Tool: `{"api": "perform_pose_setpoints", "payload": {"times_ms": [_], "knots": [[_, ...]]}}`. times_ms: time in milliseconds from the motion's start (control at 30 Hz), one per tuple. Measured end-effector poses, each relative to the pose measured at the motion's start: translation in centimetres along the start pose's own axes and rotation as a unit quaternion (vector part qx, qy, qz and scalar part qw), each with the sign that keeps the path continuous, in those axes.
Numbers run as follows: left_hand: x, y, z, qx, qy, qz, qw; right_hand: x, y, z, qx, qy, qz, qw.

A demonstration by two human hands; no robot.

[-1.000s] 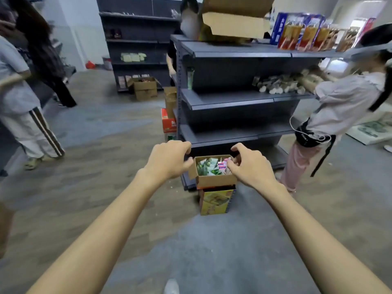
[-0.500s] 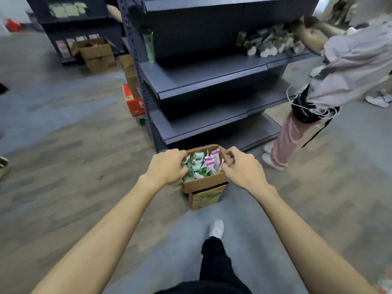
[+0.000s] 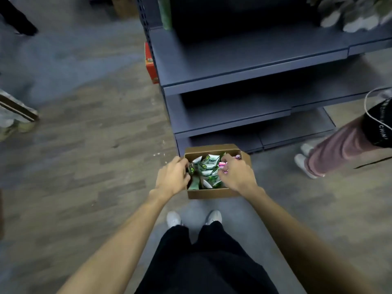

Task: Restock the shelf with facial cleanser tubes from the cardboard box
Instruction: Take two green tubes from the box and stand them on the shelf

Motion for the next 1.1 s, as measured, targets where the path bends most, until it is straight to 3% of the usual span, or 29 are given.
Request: {"api": "perform_pose_setpoints", "payload": {"times_ms": [333,633,767,967,1100], "knots": [[-6.8,10.0,4.8,0.003,0.003,0.073,0.997,-9.5,9.4,-0.5,-0.017,0.015,0.071,0.997],[-17.0,14.6,11.5,0.001,-0.039,0.151,0.988,-18.8,13.9,-2.5,-0.002,-0.057,0.101,0.993],[-19.5,15.7,12.8,-0.024,-0.011,0.151,0.988,-20.9,16.0,-2.5,-0.009,-0.048,0.090,0.995],[-21.2,18.4,12.8,-0.124,0.071,0.084,0.986,-23.2,18.9,-2.5,-0.010,-0.035,0.034,0.999],[-22.9,19.8,12.5,-0.178,0.112,0.104,0.972,-23.6,20.2,-2.4,-0.008,-0.069,-0.007,0.998]]}}
Point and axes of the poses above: each hand's wrist, its own y-axis towards the middle knuckle, its own x-axis out of the back of the hand, z = x × y, the point moved 8 cm from there along y, towards the middle knuckle, and after that the axes turned 12 degrees about -y, right-handed, at the moved point
